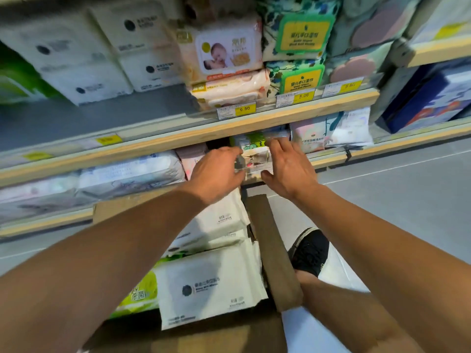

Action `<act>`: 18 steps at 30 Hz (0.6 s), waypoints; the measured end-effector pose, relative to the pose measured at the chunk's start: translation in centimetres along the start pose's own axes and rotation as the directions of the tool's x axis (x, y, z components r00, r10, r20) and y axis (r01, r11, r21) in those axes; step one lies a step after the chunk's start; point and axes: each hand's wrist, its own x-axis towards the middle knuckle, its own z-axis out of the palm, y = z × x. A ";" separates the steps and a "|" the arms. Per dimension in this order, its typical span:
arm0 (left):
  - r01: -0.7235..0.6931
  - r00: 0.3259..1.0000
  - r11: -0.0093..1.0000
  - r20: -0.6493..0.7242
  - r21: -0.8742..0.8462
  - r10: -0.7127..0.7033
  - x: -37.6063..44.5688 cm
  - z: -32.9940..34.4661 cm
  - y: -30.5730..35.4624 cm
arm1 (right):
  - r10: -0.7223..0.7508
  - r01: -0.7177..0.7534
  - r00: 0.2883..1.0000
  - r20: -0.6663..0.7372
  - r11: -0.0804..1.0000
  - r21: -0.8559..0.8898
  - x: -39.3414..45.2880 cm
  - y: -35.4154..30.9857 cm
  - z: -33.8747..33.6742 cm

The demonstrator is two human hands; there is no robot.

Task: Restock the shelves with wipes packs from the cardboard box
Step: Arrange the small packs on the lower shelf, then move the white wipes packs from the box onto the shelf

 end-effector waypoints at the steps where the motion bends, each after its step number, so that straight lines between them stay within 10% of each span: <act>1: 0.004 1.000 1.000 -0.011 -0.001 -0.004 -1.5 -0.7 -0.3 | -0.016 0.016 1.000 0.014 1.000 0.005 -1.1 -1.2 -0.7; 18: 0.003 0.990 0.994 0.142 -0.110 0.013 -21.1 -2.5 -7.2 | -0.126 0.151 0.952 0.279 0.986 -0.070 -15.4 -14.4 0.6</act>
